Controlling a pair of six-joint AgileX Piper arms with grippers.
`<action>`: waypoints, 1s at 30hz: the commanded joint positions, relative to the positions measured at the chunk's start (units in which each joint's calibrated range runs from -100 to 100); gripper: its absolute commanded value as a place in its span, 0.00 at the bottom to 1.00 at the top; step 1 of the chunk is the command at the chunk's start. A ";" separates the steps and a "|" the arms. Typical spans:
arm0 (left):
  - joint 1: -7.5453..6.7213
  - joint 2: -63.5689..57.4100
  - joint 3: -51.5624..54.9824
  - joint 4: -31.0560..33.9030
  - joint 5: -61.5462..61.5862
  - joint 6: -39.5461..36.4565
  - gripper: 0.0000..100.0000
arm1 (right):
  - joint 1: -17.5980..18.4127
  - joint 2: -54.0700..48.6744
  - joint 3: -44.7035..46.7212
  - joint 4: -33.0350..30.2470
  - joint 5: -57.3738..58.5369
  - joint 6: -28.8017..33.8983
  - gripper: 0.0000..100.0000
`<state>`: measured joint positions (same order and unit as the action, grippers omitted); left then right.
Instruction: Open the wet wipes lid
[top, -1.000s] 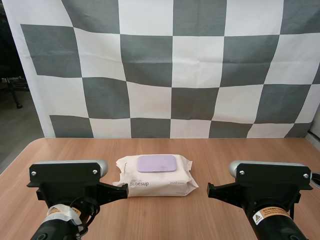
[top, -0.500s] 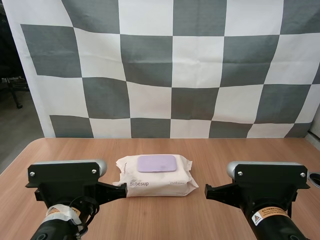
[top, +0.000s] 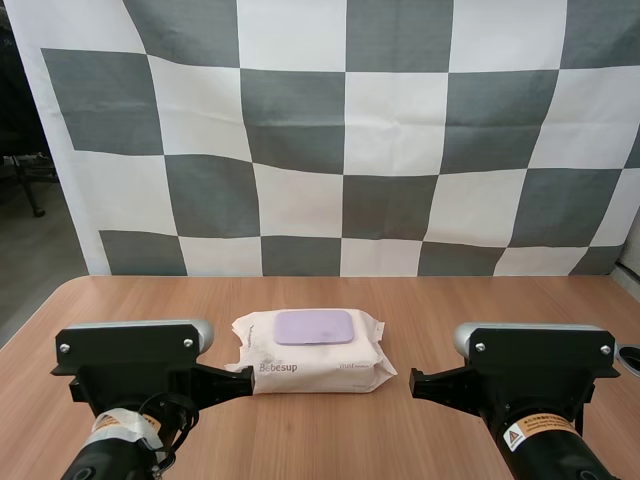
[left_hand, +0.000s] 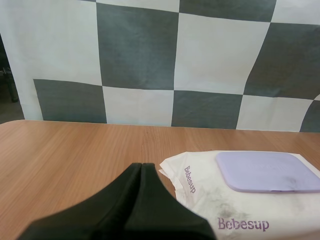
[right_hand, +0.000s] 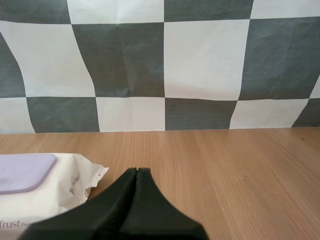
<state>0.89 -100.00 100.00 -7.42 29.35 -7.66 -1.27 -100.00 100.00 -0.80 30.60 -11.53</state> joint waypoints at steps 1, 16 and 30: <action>0.04 0.00 0.00 0.00 -0.02 -0.01 0.00 | 0.01 0.00 0.00 0.03 -0.02 -0.06 0.00; 0.05 0.00 0.00 0.00 -0.02 -0.01 0.00 | 0.90 0.00 0.00 0.03 -0.18 -0.06 0.00; 0.05 0.00 0.00 0.00 -0.02 -0.01 0.00 | 0.90 0.00 0.00 0.03 -0.18 -0.06 0.00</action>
<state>0.89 -100.00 100.00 -7.42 29.35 -7.66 -0.40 -100.00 100.00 -0.80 30.44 -11.53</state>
